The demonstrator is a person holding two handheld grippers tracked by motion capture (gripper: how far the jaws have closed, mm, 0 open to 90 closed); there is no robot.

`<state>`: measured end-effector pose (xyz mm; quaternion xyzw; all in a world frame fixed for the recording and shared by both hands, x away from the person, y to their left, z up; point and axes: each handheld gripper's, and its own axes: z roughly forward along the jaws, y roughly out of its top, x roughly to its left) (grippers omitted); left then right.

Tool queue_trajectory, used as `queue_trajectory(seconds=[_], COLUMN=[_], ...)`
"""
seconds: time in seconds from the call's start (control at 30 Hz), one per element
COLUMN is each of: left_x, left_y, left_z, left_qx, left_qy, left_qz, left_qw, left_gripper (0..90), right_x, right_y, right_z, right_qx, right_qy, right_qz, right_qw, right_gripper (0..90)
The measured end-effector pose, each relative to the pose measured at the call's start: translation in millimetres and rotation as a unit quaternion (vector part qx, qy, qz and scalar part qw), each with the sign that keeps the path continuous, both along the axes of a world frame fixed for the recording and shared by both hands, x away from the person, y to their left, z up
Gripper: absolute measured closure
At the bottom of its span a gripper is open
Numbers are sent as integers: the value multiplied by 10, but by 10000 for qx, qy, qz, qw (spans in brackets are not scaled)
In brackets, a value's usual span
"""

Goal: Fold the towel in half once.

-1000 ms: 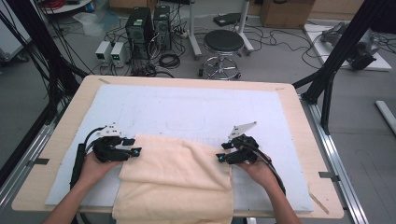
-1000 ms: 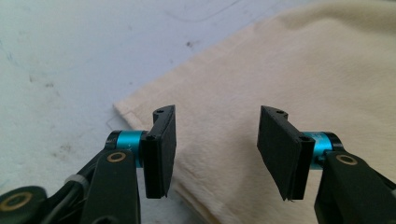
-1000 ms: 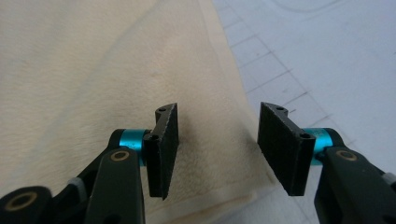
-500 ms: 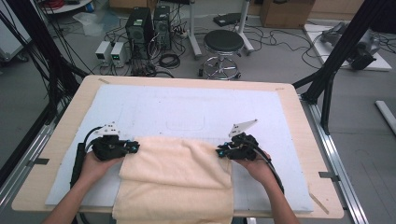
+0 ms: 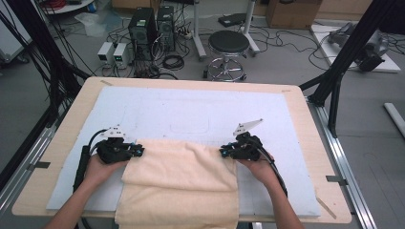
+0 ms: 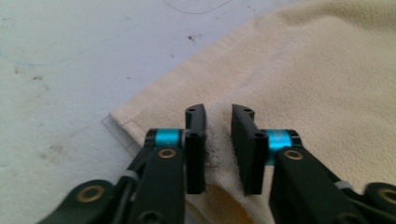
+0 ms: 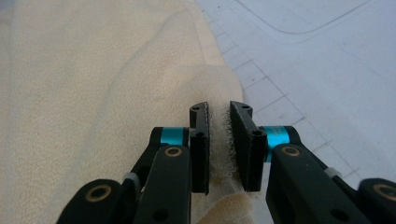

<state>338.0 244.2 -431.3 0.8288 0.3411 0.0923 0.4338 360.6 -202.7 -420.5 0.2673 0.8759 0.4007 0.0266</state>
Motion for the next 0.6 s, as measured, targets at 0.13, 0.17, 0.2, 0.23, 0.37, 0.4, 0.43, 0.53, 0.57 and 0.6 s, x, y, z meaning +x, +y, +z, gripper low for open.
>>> queue_trajectory(seconds=[0.13,0.17,0.2,0.23,0.37,0.4,0.43,0.53,0.57,0.6], left_x=[-2,-3,-4,-11,-65,-82,-110,-243,-307,-382], left_y=[18,11,11,6,4,7,12,44,60,76], left_z=[39,60,82,106,217,241,276,391,432,469], left_qx=[-77,-86,-71,-111,-245,-258,-293,-394,-407,-448], left_qy=[-20,6,-28,-65,-281,-322,-375,-601,-688,-799], left_qz=[-5,-5,-27,-8,20,22,29,-9,-50,-87], left_qw=[10000,10000,10000,9999,9993,9991,9989,9974,9968,9958], left_gripper=[830,833,837,841,840,839,837,834,832,832], right_x=[-25,-34,-44,-49,-101,-136,-157,-267,-320,-381], right_y=[1,1,1,1,-6,-9,-11,-29,-39,-51], right_z=[78,96,127,150,275,333,367,505,549,591], right_qx=[124,145,147,173,301,331,355,450,491,533], right_qy=[-134,-146,-200,-240,-377,-425,-467,-635,-687,-722], right_qz=[-22,-9,5,36,93,111,117,249,310,388], right_qw=[9998,9998,9997,9996,9988,9985,9982,9967,9959,9952], right_gripper=[811,812,814,816,818,819,819,819,818,819])
